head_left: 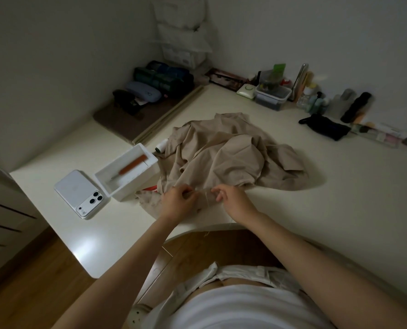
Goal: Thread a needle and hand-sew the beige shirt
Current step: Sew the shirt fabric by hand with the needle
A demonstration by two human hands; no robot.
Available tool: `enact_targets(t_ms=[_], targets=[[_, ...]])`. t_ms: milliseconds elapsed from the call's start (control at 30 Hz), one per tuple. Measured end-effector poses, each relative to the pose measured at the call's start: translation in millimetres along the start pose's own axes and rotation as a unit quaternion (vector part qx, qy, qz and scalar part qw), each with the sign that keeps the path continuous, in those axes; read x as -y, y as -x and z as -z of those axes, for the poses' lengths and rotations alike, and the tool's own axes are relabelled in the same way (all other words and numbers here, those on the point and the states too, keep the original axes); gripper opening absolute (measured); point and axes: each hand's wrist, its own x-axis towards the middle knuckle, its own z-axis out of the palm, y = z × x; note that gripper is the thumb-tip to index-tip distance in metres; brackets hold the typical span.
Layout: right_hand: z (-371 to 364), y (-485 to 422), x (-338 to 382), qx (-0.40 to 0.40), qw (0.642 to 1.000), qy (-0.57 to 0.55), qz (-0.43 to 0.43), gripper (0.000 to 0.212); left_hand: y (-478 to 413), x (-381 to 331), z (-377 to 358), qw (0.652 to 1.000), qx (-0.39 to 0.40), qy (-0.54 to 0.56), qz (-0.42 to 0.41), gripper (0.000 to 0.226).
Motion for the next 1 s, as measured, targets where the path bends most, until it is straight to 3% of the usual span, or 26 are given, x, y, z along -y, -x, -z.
enact_targets(t_ms=[300, 1000], targets=[[-4, 8, 8, -0.021, 0.999, 0.009, 0.03, 0.016, 3, -4, 2, 0.995, 0.019, 0.093, 0.01, 0.007], [-10, 11, 14, -0.023, 0.999, 0.023, 0.025, 0.014, 8, -6, 2, 0.991, 0.015, 0.13, -0.011, 0.01]])
